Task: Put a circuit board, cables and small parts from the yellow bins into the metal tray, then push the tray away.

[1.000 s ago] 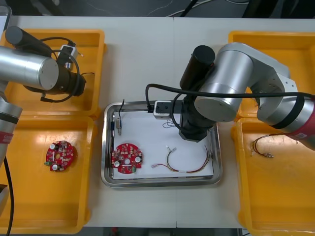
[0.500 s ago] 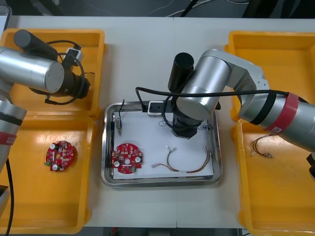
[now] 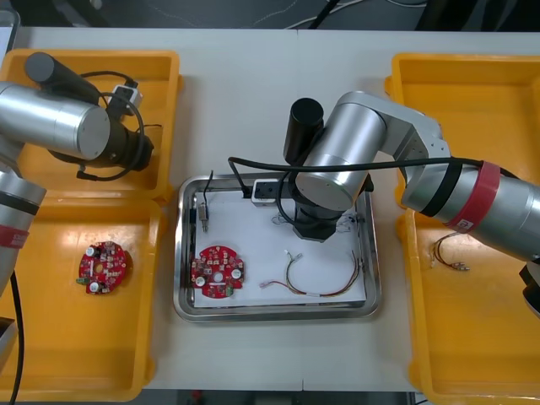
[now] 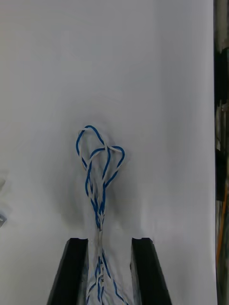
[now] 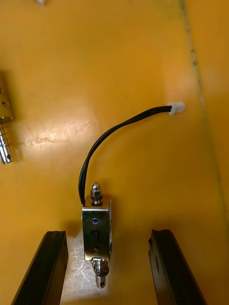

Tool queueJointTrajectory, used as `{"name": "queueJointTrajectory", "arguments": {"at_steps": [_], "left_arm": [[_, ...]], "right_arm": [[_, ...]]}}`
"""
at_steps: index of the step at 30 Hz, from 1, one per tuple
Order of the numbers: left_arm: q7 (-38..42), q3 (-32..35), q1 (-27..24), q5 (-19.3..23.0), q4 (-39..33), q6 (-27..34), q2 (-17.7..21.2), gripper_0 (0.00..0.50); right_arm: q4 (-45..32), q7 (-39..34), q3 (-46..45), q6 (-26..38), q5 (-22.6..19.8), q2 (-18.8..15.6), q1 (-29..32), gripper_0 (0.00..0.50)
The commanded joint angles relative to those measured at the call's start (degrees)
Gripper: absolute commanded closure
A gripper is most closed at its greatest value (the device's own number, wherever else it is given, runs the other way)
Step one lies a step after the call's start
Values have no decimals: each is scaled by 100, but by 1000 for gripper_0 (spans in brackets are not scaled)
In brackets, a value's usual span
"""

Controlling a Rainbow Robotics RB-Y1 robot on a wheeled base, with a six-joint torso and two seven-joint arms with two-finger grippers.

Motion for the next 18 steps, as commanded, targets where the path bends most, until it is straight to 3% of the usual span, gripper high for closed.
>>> {"name": "queueJointTrajectory", "arguments": {"at_steps": [1,9,18], "left_arm": [[658,114,-437,5,11,483,-57,0],[737,185,-595,49,11,711,-57,0],[746,334,-797,66,11,1107,-31,0]], "right_arm": [[-42,328,33,-45,-4,111,-261,0],[-113,328,-196,139,-56,111,-261,0],[-447,328,-785,825,-91,111,-261,0]]}}
